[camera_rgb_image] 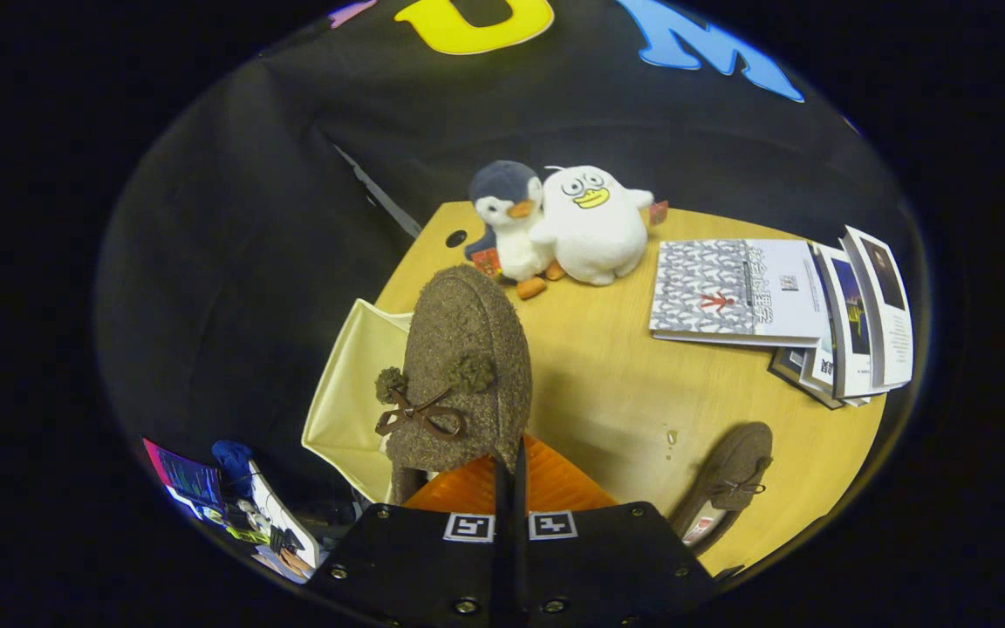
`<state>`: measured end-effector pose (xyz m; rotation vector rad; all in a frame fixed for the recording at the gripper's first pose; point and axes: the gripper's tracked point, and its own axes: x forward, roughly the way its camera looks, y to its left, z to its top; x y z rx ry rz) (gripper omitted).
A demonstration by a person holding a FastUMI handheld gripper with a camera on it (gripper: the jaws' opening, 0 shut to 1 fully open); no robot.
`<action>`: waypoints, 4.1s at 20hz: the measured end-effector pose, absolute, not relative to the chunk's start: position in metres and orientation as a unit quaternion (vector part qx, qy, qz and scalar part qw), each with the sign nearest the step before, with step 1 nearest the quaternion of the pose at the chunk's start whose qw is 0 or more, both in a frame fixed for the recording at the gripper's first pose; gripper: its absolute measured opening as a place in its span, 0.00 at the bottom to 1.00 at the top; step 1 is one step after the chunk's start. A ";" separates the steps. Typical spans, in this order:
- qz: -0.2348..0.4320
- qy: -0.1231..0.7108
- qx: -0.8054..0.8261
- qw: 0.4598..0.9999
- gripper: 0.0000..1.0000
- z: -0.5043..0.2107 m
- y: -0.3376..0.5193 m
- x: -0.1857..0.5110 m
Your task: Open the storage box then place both shoes into the box .Put the left shoe in first, then the right shoe, with the right side of both shoes facing outward in a uniform manner.
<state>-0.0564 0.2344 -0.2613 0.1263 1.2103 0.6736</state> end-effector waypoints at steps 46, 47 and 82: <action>0.327 0.574 0.026 0.750 0.99 -0.267 0.345 -0.051; 0.320 0.572 0.032 0.755 0.99 -0.264 0.331 -0.046; 0.086 0.684 0.094 0.718 0.99 -0.419 -0.038 -0.116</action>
